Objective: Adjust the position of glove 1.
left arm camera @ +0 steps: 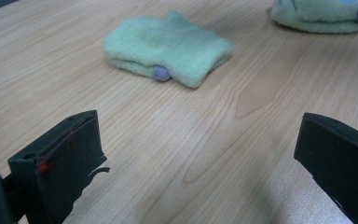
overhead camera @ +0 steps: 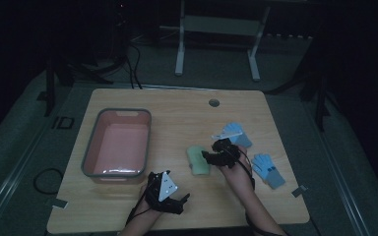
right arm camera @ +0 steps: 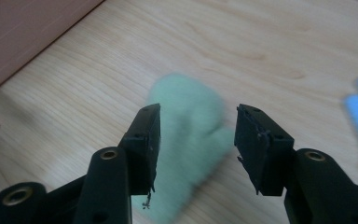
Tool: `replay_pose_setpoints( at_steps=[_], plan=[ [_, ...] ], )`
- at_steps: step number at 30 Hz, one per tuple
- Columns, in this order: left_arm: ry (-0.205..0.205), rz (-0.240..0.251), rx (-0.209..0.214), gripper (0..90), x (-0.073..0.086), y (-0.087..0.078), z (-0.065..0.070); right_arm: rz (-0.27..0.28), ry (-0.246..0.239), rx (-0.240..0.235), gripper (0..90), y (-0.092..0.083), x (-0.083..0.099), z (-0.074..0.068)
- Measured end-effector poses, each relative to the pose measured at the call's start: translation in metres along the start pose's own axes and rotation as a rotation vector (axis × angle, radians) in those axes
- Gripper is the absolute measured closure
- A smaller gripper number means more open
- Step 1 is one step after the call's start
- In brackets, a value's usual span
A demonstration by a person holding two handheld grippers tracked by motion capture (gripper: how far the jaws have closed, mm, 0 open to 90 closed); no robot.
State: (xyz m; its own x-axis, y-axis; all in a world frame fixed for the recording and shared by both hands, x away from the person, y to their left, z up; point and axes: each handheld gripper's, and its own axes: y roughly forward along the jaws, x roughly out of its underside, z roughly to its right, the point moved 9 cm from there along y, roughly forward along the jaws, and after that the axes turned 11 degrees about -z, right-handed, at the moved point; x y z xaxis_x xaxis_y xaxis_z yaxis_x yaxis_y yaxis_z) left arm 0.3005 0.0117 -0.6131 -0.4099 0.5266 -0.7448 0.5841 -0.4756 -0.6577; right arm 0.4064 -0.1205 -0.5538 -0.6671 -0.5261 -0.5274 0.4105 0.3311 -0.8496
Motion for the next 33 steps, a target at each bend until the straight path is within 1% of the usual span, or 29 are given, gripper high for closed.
replay_pose_setpoints(
  at_steps=[4,7,8,11,18,20,23,26,27,28,29,30,33],
  plan=[
    [-0.004,-0.005,-0.001,1.2,0.0,0.0,0.0,0.015,-0.035,-0.022,50.9,-0.016,0.007,0.009],
    [-0.003,-0.006,-0.003,1.2,0.0,0.001,0.0,0.03,-0.055,-0.043,53.1,-0.027,0.014,0.014],
    [-0.007,-0.004,-0.003,1.2,0.0,0.001,0.0,0.036,-0.059,-0.051,53.1,-0.03,0.016,0.016],
    [-0.006,-0.006,-0.003,1.2,0.0,0.001,-0.001,0.033,-0.06,-0.078,53.5,-0.036,0.029,0.021],
    [-0.007,-0.004,-0.005,1.2,0.0,0.001,0.0,0.0,-0.078,-0.072,56.8,-0.045,0.061,0.036],
    [-0.004,-0.006,-0.007,1.2,0.0,0.001,-0.001,-0.007,-0.096,-0.072,56.8,-0.047,0.069,0.037],
    [-0.006,-0.006,-0.005,1.2,0.0,0.001,-0.001,-0.026,-0.092,-0.083,56.8,-0.05,0.082,0.039],
    [-0.005,-0.003,-0.002,1.2,0.0,0.0,-0.001,-0.04,-0.063,-0.097,57.0,-0.052,0.096,0.04],
    [-0.005,-0.003,-0.002,1.2,0.0,0.0,-0.001,-0.04,-0.063,-0.097,57.0,-0.052,0.096,0.04],
    [-0.006,-0.003,-0.003,1.2,0.0,0.0,-0.001,-0.045,-0.063,-0.1,57.0,-0.052,0.102,0.04],
    [-0.006,-0.004,-0.004,1.2,0.0,0.0,-0.001,-0.058,-0.059,-0.094,57.1,-0.05,0.112,0.041],
    [-0.006,-0.005,-0.004,1.2,0.0,0.0,-0.001,-0.065,-0.054,-0.095,57.1,-0.049,0.117,0.041],
    [-0.008,-0.003,-0.005,1.2,0.0,0.001,0.0,-0.062,-0.013,-0.106,58.0,-0.046,0.133,0.044]
  ],
)
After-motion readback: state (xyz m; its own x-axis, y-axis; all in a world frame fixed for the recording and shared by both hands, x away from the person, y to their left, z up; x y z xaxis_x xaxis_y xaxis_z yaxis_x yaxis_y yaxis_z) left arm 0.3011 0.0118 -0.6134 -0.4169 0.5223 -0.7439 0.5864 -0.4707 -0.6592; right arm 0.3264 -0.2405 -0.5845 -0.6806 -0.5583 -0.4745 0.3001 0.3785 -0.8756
